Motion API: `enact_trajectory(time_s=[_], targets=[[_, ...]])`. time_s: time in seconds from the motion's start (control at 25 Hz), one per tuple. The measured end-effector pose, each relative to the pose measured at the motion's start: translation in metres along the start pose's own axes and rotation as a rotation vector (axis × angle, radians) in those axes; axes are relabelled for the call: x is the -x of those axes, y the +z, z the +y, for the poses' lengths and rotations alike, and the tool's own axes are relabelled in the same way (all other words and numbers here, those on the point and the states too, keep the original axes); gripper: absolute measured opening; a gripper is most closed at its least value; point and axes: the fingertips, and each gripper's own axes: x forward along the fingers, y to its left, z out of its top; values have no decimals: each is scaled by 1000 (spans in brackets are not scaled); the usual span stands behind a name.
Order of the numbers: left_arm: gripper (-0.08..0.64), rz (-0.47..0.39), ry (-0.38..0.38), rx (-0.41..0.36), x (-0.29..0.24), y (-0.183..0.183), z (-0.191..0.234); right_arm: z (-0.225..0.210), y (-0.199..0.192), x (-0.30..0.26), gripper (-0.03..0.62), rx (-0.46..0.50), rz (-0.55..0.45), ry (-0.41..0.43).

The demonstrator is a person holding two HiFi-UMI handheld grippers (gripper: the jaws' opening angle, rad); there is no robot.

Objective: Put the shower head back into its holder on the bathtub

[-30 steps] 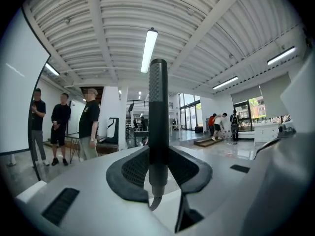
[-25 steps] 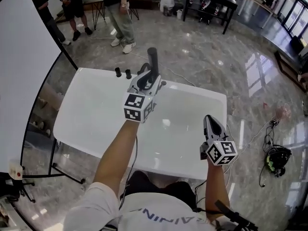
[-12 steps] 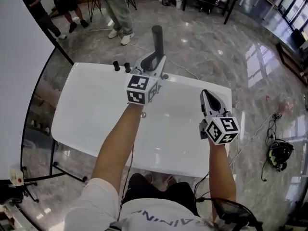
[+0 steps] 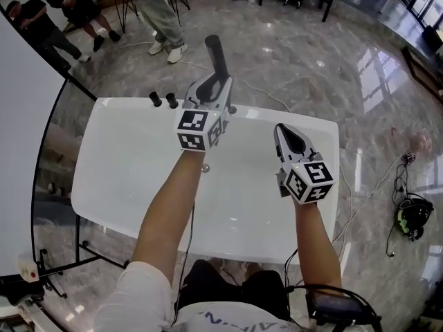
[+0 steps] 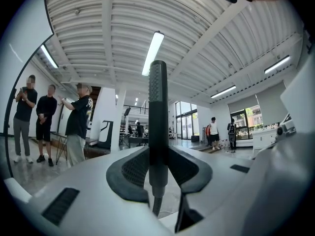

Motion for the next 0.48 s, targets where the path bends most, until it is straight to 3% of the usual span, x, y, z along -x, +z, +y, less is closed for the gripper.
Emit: enact_trajectory(time_s=[0.48], targets=[[127, 37, 94, 56, -48, -126, 11, -47, -96, -19, 12, -29, 68, 10]])
